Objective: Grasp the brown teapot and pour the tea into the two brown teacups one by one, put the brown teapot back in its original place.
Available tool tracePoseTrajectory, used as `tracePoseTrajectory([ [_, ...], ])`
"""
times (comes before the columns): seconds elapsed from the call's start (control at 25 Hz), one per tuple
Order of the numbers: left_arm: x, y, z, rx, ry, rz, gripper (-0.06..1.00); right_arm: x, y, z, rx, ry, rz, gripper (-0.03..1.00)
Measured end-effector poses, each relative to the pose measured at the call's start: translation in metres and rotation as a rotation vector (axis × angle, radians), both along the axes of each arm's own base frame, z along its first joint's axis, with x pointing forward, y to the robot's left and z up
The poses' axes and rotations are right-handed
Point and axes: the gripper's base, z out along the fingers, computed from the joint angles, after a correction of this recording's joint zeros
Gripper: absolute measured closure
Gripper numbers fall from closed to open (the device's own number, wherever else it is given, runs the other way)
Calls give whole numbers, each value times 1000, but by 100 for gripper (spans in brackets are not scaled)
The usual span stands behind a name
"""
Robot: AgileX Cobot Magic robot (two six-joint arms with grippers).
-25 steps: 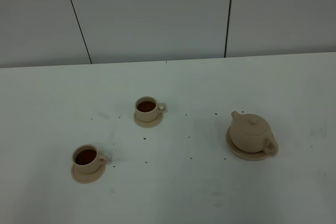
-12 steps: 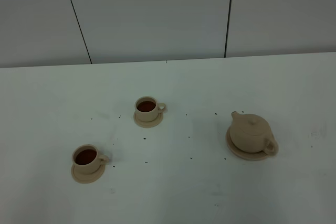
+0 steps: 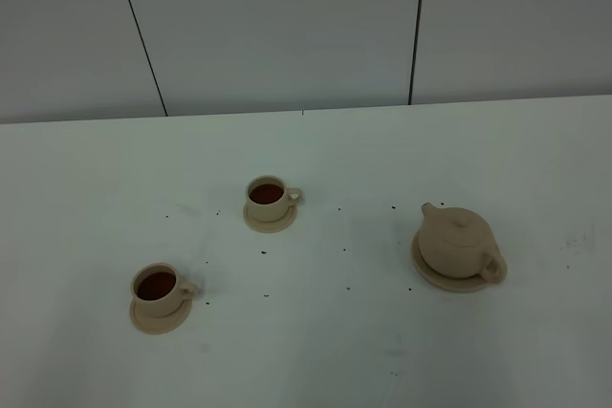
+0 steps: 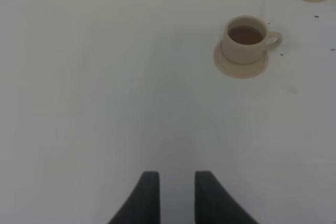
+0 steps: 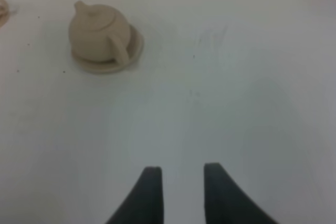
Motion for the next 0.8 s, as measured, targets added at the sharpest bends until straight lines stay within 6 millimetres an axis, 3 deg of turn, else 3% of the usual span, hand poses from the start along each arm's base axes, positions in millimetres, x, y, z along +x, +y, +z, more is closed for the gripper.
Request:
tracePoseTrajectory([
  [0.8,0,0,0,0,0,0,71,0,0,0,1,1,-1,75],
])
